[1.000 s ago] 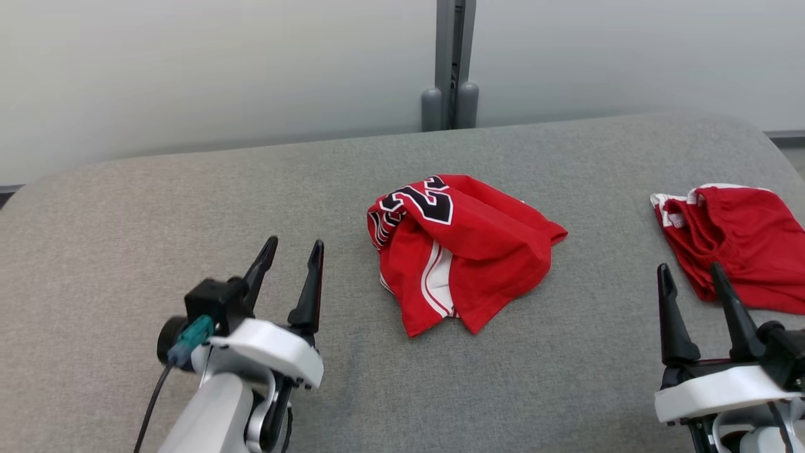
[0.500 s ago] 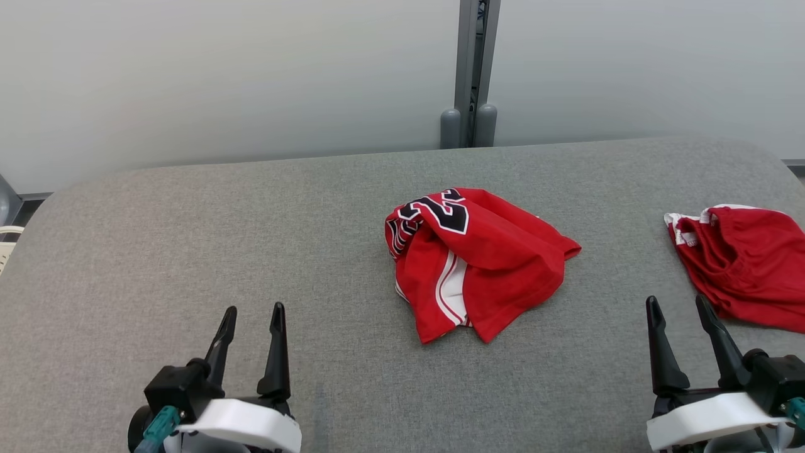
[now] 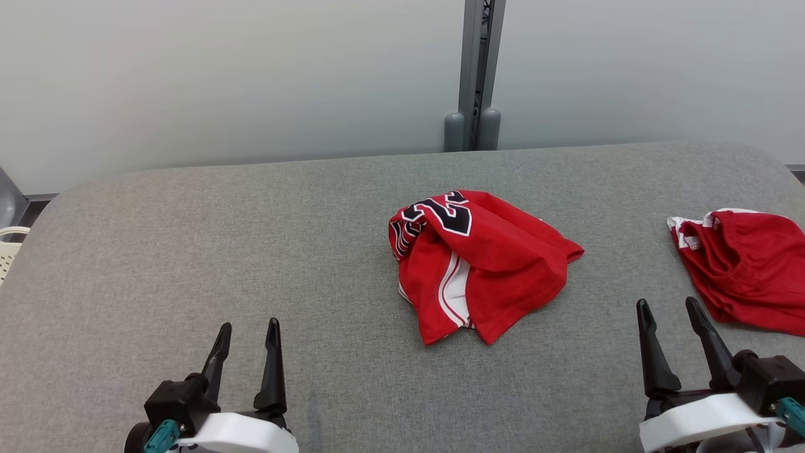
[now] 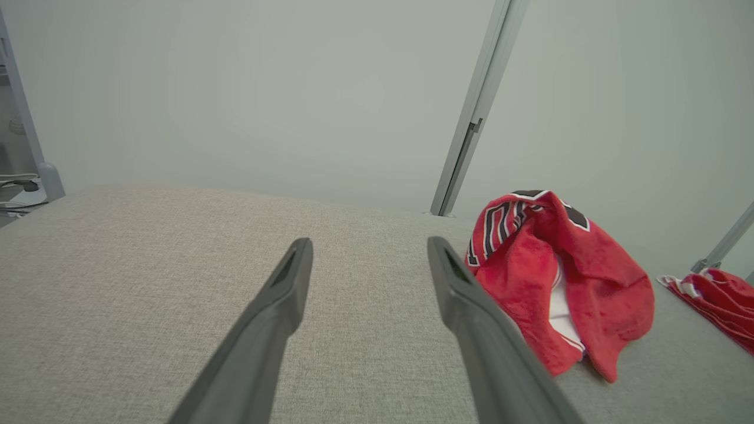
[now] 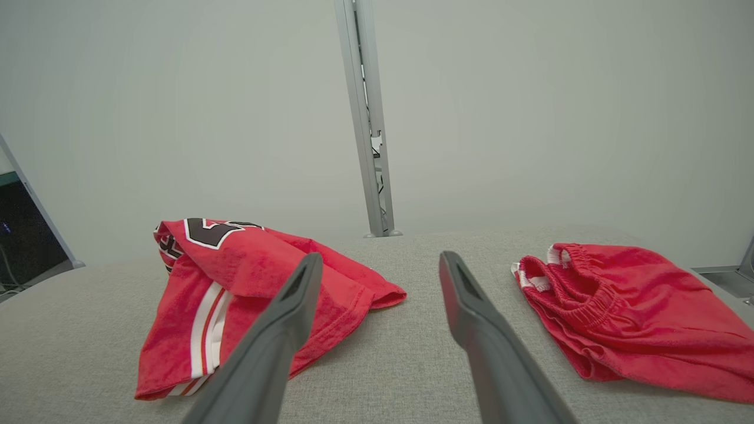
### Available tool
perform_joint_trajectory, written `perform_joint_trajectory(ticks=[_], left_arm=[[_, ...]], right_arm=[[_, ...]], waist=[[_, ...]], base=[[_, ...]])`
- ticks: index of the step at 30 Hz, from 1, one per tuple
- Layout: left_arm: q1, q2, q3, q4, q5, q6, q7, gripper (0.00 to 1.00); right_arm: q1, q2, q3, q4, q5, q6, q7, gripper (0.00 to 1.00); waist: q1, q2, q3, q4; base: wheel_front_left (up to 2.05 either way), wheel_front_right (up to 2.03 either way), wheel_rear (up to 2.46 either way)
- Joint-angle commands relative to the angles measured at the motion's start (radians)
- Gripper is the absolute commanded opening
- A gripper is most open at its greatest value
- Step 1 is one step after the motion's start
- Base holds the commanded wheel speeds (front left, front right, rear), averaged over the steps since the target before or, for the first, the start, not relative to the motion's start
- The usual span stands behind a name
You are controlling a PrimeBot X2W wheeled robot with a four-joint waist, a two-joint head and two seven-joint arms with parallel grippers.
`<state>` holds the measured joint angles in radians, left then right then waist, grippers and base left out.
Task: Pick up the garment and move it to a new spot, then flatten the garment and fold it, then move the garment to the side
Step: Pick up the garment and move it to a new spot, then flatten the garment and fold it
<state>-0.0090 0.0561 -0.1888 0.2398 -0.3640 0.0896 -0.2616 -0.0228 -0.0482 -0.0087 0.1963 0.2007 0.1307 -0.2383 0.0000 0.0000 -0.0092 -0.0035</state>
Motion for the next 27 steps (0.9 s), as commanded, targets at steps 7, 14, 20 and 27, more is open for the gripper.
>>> perform_joint_trajectory(ticks=[7,14,20,27], left_arm=[[-0.009,0.001,0.009,0.008,0.004,-0.01,-0.004,1.0],[-0.014,-0.002,0.01,0.011,0.007,-0.014,-0.004,1.0],[-0.022,-0.003,0.011,0.006,0.008,-0.016,-0.004,1.0],[-0.04,-0.003,0.002,0.004,0.003,-0.019,-0.004,1.0]], right_arm=[[-0.009,-0.005,-0.001,0.003,0.0,0.0,-0.005,1.0],[-0.011,-0.005,-0.009,0.006,-0.006,0.0,-0.005,1.0],[-0.02,-0.005,-0.002,0.007,-0.009,0.0,0.002,1.0],[-0.053,-0.005,0.076,0.067,0.01,0.0,0.029,1.0]], waist=[[0.0,0.0,0.002,-0.001],[0.0,0.0,0.007,0.003],[0.0,0.0,0.02,0.017],[0.0,0.0,0.044,0.057]], base=[[0.0,0.0,0.0],[0.0,0.0,0.0],[0.0,0.0,0.0],[0.0,0.0,0.0]])
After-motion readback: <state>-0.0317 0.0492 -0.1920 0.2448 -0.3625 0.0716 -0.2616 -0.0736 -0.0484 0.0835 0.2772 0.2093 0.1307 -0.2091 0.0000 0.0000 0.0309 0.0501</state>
